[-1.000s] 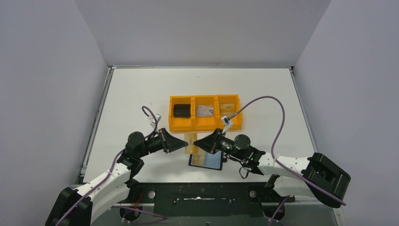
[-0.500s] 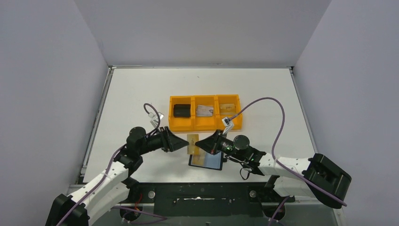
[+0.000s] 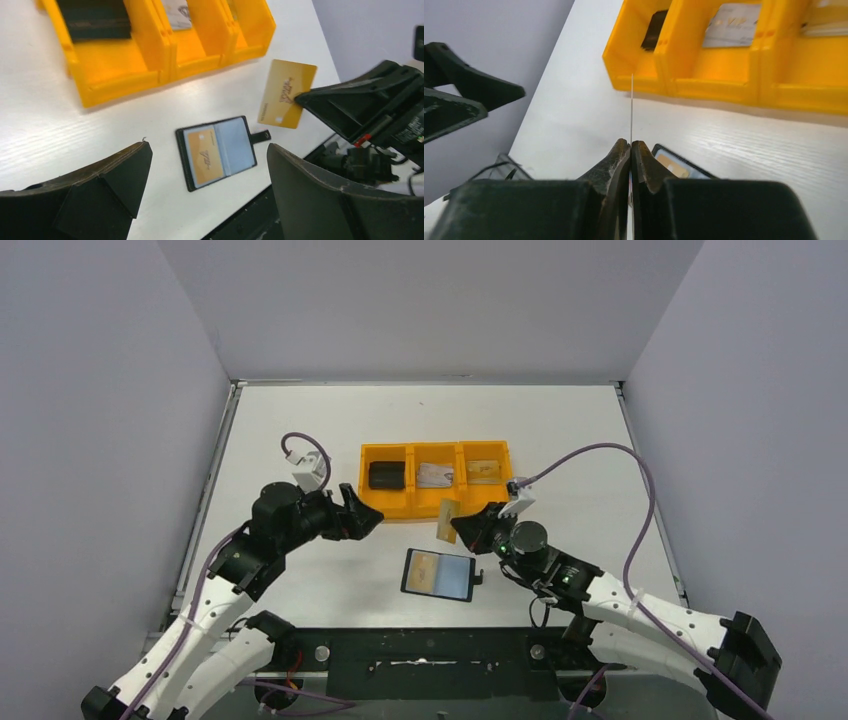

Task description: Take the credit cards out of the card holder

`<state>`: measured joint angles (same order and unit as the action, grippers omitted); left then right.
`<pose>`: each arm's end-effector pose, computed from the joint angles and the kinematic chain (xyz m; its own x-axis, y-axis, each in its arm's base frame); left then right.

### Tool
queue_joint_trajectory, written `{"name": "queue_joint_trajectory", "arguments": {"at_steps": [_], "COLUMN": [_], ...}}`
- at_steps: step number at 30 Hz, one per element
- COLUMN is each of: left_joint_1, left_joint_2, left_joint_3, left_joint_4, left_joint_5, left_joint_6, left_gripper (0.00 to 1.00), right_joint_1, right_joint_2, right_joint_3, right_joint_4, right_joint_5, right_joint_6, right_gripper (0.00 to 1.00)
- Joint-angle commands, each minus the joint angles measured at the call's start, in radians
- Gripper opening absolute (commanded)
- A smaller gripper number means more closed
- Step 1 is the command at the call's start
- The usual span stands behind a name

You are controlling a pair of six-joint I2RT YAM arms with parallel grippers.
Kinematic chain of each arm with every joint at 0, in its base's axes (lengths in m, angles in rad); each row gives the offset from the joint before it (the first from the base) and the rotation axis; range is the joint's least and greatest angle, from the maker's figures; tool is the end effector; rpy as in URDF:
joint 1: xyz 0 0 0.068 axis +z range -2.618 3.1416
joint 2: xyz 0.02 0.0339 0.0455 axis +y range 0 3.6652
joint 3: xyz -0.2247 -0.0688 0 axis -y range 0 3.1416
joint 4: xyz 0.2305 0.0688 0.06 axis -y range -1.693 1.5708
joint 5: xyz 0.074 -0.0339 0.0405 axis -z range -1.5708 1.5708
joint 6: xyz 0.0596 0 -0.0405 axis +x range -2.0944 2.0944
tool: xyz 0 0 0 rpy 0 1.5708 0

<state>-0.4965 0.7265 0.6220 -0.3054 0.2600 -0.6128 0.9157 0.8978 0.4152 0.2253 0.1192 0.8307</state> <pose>0.1758 -0.1127 0.2459 -0.6707 -0.2688 -0.6913 0.3446 0.7124 -0.6113 0.1523 0.1866 0.2015 -0.6342 0.3779 -0.6745 -0.3692 0.6184 0.6937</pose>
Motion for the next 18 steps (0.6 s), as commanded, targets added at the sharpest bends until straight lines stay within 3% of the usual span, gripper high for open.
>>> {"name": "queue_joint_trajectory", "arguments": {"at_steps": [1, 6, 12, 15, 18], "left_joint_1": [0.002, 0.022, 0.041, 0.041, 0.042], "left_joint_2": [0.016, 0.031, 0.022, -0.007, -0.025], "left_joint_3": [0.160, 0.163, 0.107, 0.100, 0.089], "left_joint_4": [-0.175, -0.197, -0.185, -0.183, -0.164], "left_joint_5": [-0.220, -0.318, -0.386, -0.428, -0.443], "left_joint_6": [0.152, 0.172, 0.164, 0.165, 0.175], "left_gripper": [0.90, 0.92, 0.92, 0.92, 0.92], "right_joint_1": [-0.009, -0.018, -0.096, -0.150, -0.228], "right_joint_2": [-0.105, -0.162, -0.076, -0.023, 0.004], "right_joint_3": [0.097, 0.184, 0.279, 0.302, 0.303], "right_joint_4": [-0.187, -0.262, -0.245, -0.223, -0.174], "right_joint_5": [0.270, 0.534, 0.528, 0.411, 0.051], "right_joint_6": [-0.211, -0.384, -0.613, -0.739, -0.853], "right_gripper": [0.00, 0.00, 0.00, 0.00, 0.00]}}
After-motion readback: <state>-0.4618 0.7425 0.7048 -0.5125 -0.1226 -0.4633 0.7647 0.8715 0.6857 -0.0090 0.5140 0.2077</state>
